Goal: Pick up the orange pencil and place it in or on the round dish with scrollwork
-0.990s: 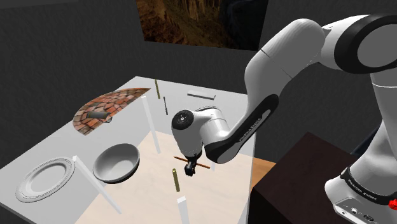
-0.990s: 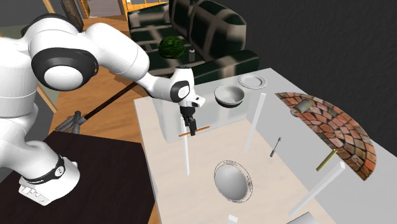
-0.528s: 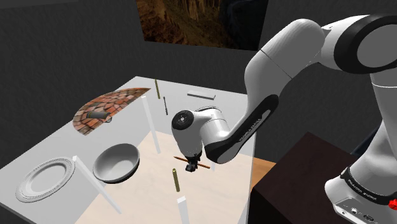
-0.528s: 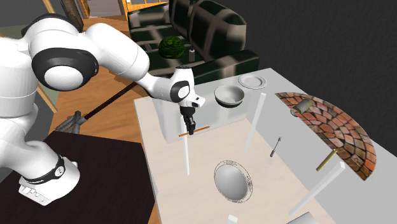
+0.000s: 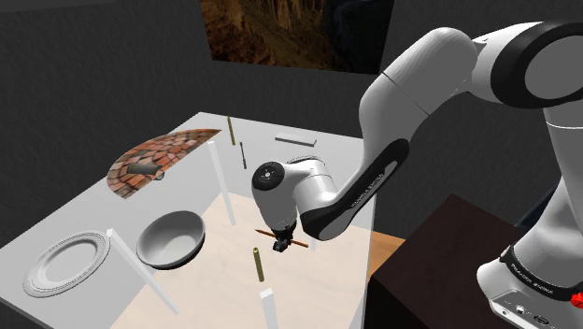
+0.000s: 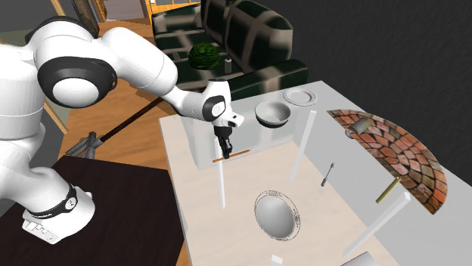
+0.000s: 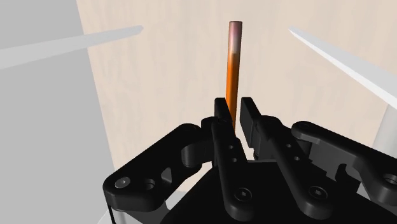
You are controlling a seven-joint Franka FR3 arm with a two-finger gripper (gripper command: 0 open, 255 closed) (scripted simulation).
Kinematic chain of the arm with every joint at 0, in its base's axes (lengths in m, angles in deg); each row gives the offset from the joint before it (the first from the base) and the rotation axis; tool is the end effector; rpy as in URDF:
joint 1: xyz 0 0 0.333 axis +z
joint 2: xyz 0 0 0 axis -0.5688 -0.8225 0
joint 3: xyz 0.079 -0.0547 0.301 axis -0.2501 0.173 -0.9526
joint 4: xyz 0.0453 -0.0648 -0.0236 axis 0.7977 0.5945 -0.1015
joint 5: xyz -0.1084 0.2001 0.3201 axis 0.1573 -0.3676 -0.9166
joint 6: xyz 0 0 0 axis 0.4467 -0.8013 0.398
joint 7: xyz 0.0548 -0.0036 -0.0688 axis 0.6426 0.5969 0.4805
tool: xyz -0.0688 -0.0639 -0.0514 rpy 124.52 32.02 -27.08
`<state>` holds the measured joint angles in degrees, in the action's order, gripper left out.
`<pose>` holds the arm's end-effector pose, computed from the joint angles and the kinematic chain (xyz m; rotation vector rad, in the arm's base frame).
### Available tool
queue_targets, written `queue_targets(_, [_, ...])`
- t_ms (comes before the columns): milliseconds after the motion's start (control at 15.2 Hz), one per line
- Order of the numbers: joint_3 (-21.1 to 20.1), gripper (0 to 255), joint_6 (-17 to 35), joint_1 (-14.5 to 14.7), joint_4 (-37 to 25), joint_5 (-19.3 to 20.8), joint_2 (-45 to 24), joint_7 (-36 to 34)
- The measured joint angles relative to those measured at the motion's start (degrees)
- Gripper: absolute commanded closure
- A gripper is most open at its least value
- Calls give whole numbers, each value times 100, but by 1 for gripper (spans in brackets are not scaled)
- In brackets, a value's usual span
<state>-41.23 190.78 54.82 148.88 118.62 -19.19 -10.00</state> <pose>0.4654 0.3984 0.1662 2.8044 0.7935 0.0669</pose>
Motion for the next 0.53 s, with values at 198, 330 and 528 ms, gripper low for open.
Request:
queue_targets(198, [-54,255,-85,-42,38,-77,125,62])
queue_targets(330, [-102,255,-155,-83,72,-145,241,122])
queue_targets(528, [-181,255,-291,-140,84,-262,411,229])
